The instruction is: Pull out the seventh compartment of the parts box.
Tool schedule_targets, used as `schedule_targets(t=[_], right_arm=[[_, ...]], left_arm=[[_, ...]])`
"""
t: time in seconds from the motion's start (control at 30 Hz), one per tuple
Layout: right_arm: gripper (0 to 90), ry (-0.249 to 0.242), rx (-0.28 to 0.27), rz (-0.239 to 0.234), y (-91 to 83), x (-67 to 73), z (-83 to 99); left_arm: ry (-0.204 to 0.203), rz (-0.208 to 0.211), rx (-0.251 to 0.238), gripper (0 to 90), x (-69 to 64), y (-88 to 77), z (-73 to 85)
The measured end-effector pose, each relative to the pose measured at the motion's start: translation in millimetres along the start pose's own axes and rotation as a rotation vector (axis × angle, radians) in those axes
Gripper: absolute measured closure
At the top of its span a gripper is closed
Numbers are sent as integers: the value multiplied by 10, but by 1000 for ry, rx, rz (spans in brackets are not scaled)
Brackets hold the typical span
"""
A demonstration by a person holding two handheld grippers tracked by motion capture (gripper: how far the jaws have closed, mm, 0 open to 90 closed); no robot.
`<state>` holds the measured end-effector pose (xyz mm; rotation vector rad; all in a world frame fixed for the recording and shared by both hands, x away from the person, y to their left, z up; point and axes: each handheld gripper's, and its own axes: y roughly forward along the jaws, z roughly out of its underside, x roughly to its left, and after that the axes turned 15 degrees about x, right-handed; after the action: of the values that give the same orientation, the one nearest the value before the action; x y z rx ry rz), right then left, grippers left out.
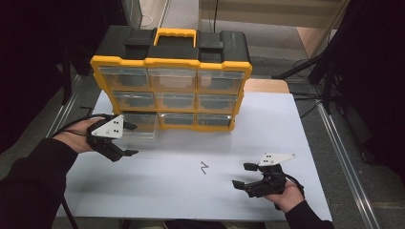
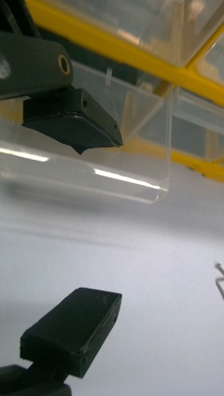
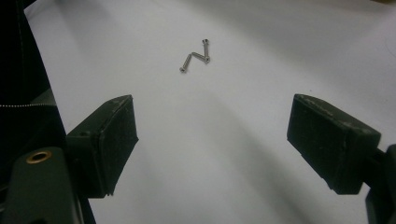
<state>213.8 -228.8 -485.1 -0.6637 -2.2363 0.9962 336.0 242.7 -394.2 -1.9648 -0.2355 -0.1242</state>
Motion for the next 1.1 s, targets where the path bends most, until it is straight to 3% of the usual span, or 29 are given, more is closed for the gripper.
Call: schedule_targets(t=[0.2, 0.53, 0.7, 0.8, 1.03, 1.1], right_arm=[[168, -2, 2, -1, 4, 0, -2], [168, -6, 4, -4, 7, 3, -2], [167, -6, 5, -5, 6, 3, -1], [167, -4, 6, -5, 7, 3, 0], [167, 0, 9, -6, 8, 7, -1], [167, 1, 10, -6, 8, 6, 0]], left_arm=[[-66, 67, -36, 207, 25, -8, -3], [-164, 129, -79, 207, 55, 3, 7], [-241, 147, -125, 207, 41, -6, 19], [-283, 184, -145, 207, 44, -14, 31], [-369, 158, -108, 208, 27, 5, 3], [-375, 140, -99, 207, 1, 11, -12]])
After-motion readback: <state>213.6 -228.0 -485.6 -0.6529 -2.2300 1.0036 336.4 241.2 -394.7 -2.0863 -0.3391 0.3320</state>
